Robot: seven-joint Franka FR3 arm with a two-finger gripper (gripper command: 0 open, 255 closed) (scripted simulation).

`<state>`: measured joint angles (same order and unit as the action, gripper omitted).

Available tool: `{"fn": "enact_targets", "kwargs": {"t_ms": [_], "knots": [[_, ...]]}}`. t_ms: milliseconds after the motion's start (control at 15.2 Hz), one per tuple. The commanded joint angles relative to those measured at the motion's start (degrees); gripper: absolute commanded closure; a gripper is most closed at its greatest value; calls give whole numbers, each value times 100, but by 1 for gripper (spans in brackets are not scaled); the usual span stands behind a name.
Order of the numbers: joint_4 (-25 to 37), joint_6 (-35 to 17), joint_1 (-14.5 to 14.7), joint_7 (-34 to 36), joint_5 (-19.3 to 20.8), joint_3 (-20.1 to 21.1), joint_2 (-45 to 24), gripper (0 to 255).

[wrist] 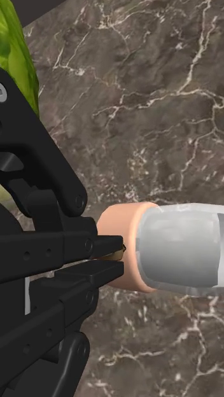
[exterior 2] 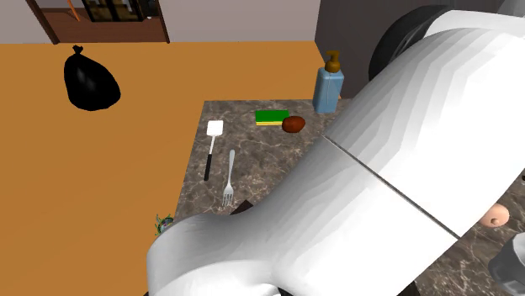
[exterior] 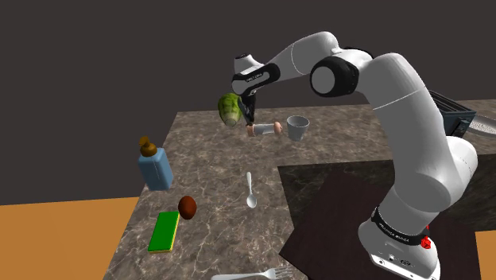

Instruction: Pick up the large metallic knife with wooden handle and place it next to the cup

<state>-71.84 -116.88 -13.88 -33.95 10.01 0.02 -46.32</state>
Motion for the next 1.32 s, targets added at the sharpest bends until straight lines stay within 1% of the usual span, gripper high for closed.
{"fn": "enact_targets", "kwargs": {"t_ms": [0, 462, 990, 1056, 1122, 1188, 1254], "knots": [[-22, -69, -1, 22, 8, -11, -156, 255], [-47, -398, -1, 78, 31, -22, -463, 255], [-49, -404, 52, 45, -38, -98, -463, 255], [-332, -497, 79, 93, -21, -102, -279, 0], [-147, -428, 104, 107, -24, -99, -399, 0], [-46, -302, 55, 30, -46, -91, -361, 0], [-73, -304, 87, 69, -40, -90, -339, 0]]}}
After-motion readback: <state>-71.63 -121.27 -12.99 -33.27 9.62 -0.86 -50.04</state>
